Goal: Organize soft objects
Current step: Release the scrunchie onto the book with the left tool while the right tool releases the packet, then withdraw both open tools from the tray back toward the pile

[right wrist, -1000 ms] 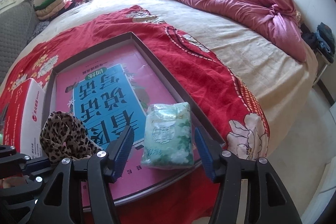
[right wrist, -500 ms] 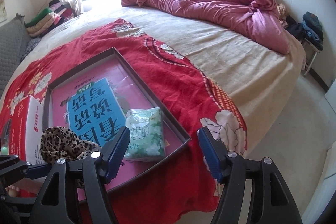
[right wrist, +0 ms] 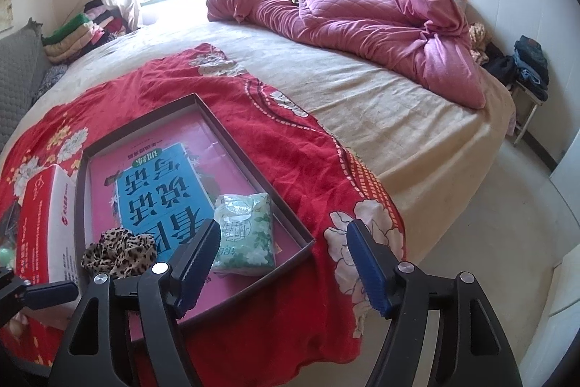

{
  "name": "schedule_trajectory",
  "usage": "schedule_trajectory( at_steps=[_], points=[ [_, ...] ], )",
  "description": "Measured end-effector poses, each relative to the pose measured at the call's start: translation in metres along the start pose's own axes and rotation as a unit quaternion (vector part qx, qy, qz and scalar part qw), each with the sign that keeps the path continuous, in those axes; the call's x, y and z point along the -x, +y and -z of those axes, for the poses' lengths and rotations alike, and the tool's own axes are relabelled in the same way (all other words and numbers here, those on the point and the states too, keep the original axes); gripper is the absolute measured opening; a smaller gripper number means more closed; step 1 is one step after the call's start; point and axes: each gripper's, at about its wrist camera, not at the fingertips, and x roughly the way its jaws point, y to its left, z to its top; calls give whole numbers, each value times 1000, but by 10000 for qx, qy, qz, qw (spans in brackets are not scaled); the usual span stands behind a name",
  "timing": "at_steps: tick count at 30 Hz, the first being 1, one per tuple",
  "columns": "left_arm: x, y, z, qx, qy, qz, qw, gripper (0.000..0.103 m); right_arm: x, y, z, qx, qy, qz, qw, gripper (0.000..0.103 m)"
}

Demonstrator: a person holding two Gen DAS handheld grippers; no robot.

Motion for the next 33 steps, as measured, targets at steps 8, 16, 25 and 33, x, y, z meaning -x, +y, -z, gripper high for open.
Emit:
schedule_trajectory(
  at_steps=[8, 16, 25, 33],
  points=[
    [26, 3, 6, 90, -290, -81, 9995, 79, 18, 3, -2, 16, -136, 97, 9999, 77],
    [53, 13, 16, 224, -636, -191, 9975, 79, 39, 16, -3, 157, -351, 99, 9992, 78],
    [75, 31, 29, 490, -856, -286, 9947, 80, 59, 38, -2, 460, -528, 146, 9974, 78],
    [99, 47, 39, 651, -1073, -380, 9914, 82, 87, 56, -6, 595, -775, 13, 9952, 78]
  ],
)
